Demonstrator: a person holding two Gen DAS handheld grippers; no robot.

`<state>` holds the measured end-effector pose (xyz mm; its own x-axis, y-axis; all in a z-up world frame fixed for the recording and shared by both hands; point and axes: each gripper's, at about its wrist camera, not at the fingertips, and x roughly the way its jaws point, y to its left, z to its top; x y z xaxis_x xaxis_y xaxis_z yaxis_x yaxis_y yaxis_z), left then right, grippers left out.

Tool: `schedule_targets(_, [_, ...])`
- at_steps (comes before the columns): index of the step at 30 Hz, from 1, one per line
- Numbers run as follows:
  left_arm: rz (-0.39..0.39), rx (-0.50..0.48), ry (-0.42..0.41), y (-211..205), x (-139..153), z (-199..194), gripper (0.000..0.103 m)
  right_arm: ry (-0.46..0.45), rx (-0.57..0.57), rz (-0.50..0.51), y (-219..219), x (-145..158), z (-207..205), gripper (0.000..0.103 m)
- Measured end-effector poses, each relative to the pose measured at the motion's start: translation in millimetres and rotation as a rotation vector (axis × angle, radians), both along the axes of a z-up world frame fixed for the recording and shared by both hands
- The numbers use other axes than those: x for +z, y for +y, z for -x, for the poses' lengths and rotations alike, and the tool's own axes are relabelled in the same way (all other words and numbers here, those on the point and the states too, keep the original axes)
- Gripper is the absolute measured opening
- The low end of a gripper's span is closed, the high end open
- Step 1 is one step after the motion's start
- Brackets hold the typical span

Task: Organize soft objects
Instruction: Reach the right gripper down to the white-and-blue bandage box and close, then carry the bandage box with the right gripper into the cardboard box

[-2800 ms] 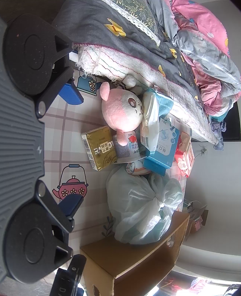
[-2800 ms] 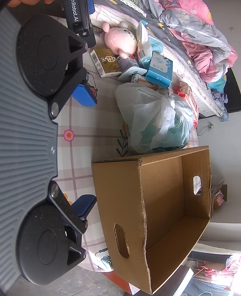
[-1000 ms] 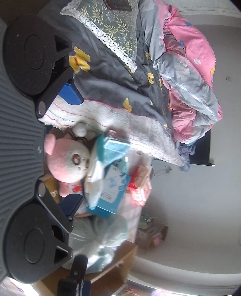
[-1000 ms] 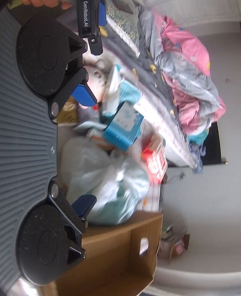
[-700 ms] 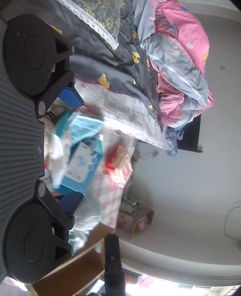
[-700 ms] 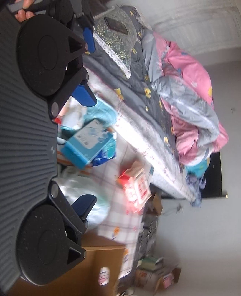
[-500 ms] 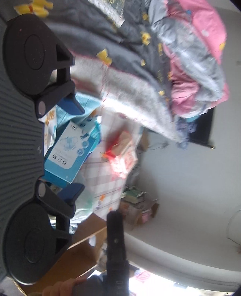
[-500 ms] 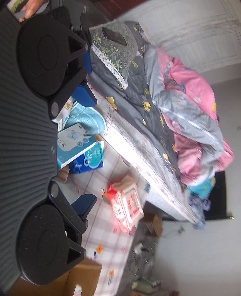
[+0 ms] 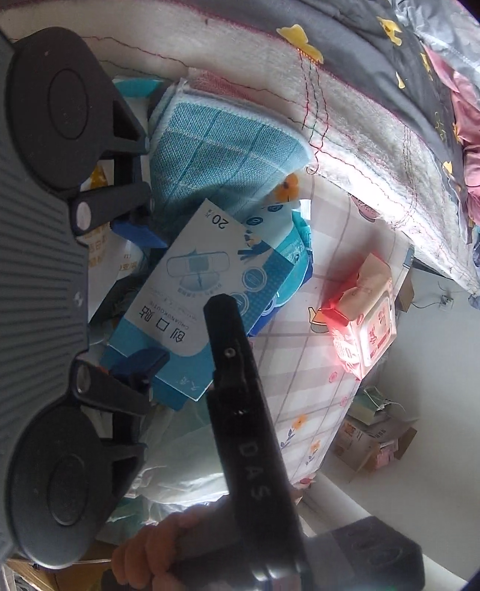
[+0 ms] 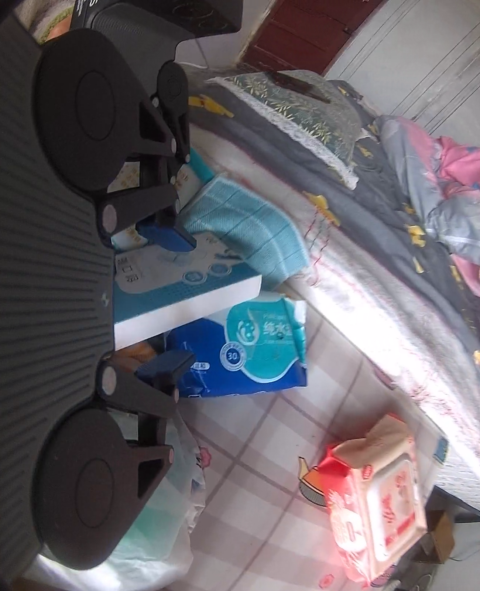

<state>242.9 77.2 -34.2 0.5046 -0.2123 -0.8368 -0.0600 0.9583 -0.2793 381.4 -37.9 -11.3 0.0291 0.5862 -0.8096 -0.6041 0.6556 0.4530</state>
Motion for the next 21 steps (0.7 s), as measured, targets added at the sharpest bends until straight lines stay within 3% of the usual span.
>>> schedule_targets(6, [0.031, -0.002, 0.03, -2.1, -2.9, -9.6, 0.078, 0.098, -0.001, -0.028, -7.3, -19.5, -9.9, 0.047])
schedule_targets(8, [0.048, 0.006, 0.041, -1.9, -5.9, -12.7, 0.08, 0.124, -0.011, -0.047, -9.3, -23.2, -11.2, 0.041])
schedule_targets(12, [0.085, 0.046, 0.031, 0.8, -5.5, -14.0, 0.079, 0.136, -0.035, -0.065, -11.0, -26.0, -10.7, 0.04])
schedule_targets(15, [0.096, 0.054, -0.012, 0.8, 5.6, -8.9, 0.077, 0.155, -0.058, -0.09, -14.8, -21.5, -10.0, 0.034])
schedule_targets(18, [0.105, 0.039, -0.085, -2.5, 26.5, -2.6, 0.072, 0.17, -0.059, -0.126, -15.5, -10.1, -6.1, 0.02])
schedule_targets(21, [0.061, 0.018, -0.136, -11.5, 44.5, 2.2, 0.073, 0.137, -0.045, -0.131, -10.2, 5.7, 5.6, 0.02])
